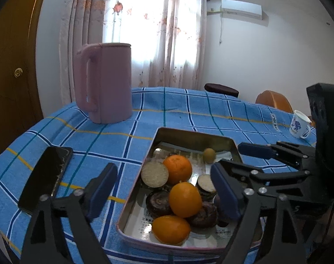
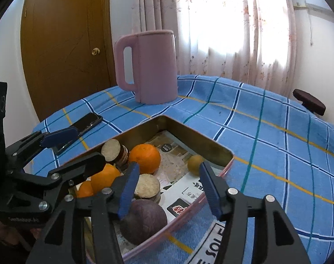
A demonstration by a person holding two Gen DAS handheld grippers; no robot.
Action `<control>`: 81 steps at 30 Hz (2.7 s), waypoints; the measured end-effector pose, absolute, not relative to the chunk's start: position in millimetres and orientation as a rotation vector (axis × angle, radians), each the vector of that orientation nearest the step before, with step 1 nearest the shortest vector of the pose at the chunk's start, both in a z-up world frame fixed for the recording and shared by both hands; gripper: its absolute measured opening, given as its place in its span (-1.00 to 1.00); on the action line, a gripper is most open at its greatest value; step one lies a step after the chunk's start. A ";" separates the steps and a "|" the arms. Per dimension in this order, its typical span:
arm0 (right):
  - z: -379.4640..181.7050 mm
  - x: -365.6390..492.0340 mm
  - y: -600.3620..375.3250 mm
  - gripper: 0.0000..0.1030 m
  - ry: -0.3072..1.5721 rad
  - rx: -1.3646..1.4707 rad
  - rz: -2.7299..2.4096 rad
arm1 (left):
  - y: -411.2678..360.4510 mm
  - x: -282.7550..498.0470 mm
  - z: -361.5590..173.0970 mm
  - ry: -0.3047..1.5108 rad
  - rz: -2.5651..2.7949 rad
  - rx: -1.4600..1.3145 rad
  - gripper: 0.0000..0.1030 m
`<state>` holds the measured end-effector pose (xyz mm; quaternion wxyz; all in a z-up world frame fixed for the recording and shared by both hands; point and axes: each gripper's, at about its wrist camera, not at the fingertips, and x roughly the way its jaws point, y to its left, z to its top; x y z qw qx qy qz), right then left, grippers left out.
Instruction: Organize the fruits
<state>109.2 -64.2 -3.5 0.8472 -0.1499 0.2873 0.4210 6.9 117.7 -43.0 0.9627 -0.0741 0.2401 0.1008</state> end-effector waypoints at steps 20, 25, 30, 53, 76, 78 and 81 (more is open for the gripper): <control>48.4 58.3 -119.6 0.41 0.349 -0.304 0.744 | 100.6 -21.4 -18.1 0.380 0.169 -0.146 1.00; 53.8 54.3 -130.9 0.41 0.336 -0.281 0.730 | 91.5 -23.6 -15.1 0.376 0.155 -0.128 1.00; 55.7 50.1 -140.3 0.42 0.327 -0.268 0.716 | 84.5 -25.3 -13.4 0.371 0.146 -0.116 1.00; 57.3 39.3 -157.3 0.45 0.301 -0.240 0.690 | 65.3 -27.2 -11.9 0.372 0.131 -0.082 1.00; 62.0 37.4 -176.9 0.48 0.274 -0.224 0.657 | 53.5 -30.3 -5.4 0.350 0.104 -0.070 1.00; 63.0 38.6 -181.1 0.48 0.271 -0.217 0.649 | 52.5 -30.4 -4.2 0.345 0.110 -0.070 1.00; 63.6 40.5 -187.1 0.48 0.272 -0.203 0.640 | 49.5 -29.1 -3.4 0.349 0.112 -0.063 1.00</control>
